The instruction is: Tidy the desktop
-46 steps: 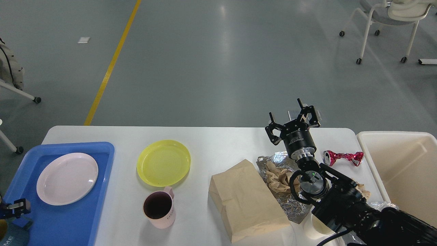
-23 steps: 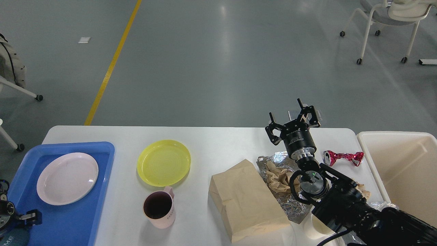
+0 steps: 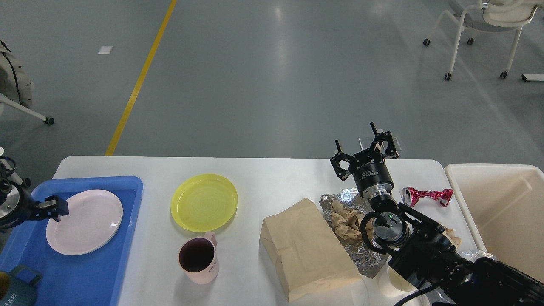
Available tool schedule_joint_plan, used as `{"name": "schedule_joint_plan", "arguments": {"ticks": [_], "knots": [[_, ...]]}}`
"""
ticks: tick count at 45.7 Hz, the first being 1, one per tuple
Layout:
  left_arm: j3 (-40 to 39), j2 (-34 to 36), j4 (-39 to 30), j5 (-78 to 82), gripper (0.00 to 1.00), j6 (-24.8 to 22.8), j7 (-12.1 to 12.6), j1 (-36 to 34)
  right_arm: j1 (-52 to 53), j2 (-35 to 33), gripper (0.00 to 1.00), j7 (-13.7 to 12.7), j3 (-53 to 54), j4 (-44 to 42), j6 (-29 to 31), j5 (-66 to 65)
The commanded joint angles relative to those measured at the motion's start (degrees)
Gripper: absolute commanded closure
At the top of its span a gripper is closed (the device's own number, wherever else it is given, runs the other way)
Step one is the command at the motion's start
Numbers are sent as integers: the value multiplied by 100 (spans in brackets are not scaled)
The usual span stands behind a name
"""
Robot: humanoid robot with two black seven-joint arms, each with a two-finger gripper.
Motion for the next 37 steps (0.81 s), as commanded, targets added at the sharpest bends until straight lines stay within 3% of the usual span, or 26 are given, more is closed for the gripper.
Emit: {"name": "schedule_joint_plan", "arguments": {"ticks": [1,11,18,23,31,34,37], "knots": [[-425,-277,-69,-34,3,-340,-13,-410,0,0,0,0,0,7,0,-1],[-514,-1156,-622,-122,2,-402,-119,-1096,0,0,0,0,0,7,0,-1],[-522,-1788,-904,-192,2,-789,-505,-1395,0,0,0,0,0,7,0,-1],[-514,-2299,-904,-456,2,-754,-576,-1255,0,0,0,0,0,7,0,-1],[-514,-2545,-904,-526,4,-718,-541,-737,0,0,0,0,0,16,0,-1],[-505,-2589,-904,-526,6,-535,-523,-500,8,0,0,0,0,16,0,-1],[-505,-2589,-895,-518,7,-52,-506,-201,0,0,0,0,0,16,0,-1]]}}
